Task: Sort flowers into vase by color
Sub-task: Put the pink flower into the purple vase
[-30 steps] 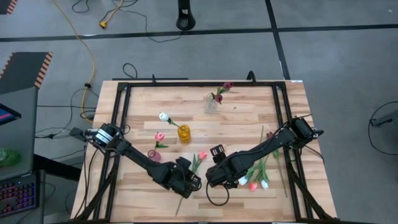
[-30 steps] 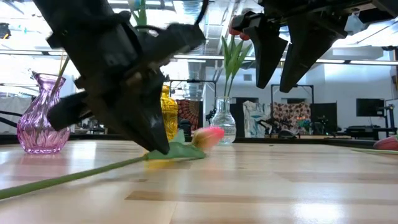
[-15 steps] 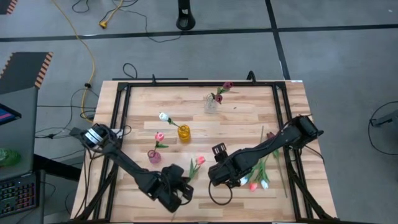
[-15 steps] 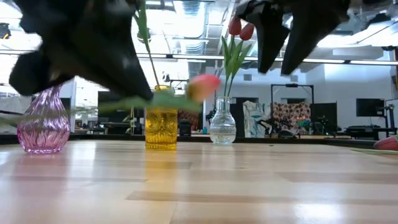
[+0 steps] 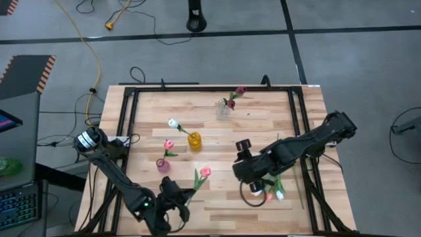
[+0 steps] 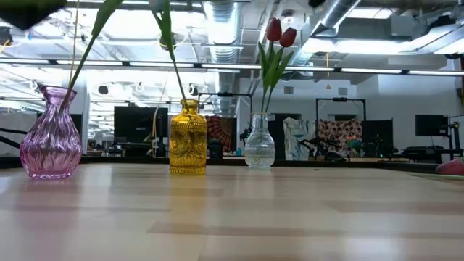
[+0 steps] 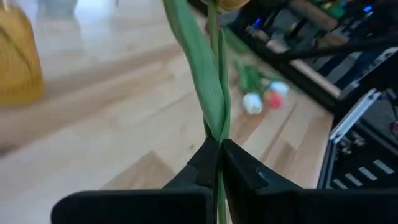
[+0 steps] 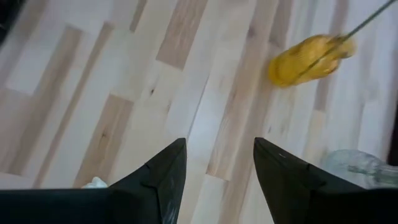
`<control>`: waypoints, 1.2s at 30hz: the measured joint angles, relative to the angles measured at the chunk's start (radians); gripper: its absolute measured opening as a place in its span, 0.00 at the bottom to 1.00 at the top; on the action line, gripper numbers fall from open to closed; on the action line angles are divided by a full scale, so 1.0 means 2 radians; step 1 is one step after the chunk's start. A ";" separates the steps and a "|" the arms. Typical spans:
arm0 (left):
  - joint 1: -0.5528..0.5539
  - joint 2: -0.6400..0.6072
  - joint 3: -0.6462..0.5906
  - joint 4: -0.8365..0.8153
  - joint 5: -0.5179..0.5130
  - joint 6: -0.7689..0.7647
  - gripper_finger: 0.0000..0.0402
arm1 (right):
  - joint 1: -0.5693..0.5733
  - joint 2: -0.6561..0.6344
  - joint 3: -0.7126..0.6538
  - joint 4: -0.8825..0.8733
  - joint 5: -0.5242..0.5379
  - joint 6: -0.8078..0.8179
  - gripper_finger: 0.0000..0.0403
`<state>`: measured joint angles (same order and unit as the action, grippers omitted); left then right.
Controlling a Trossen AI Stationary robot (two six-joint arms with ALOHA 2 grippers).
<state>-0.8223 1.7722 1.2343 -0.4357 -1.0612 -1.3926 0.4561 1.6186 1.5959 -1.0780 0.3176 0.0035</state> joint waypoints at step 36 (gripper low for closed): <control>-0.082 -0.190 0.000 -0.136 -0.255 0.344 0.00 | -0.036 -0.064 0.000 0.004 0.000 -0.002 0.53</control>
<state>-0.9855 1.3923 1.2350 -0.7081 -1.5707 -0.7036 0.3843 1.4914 1.5959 -1.0691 0.3172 0.0002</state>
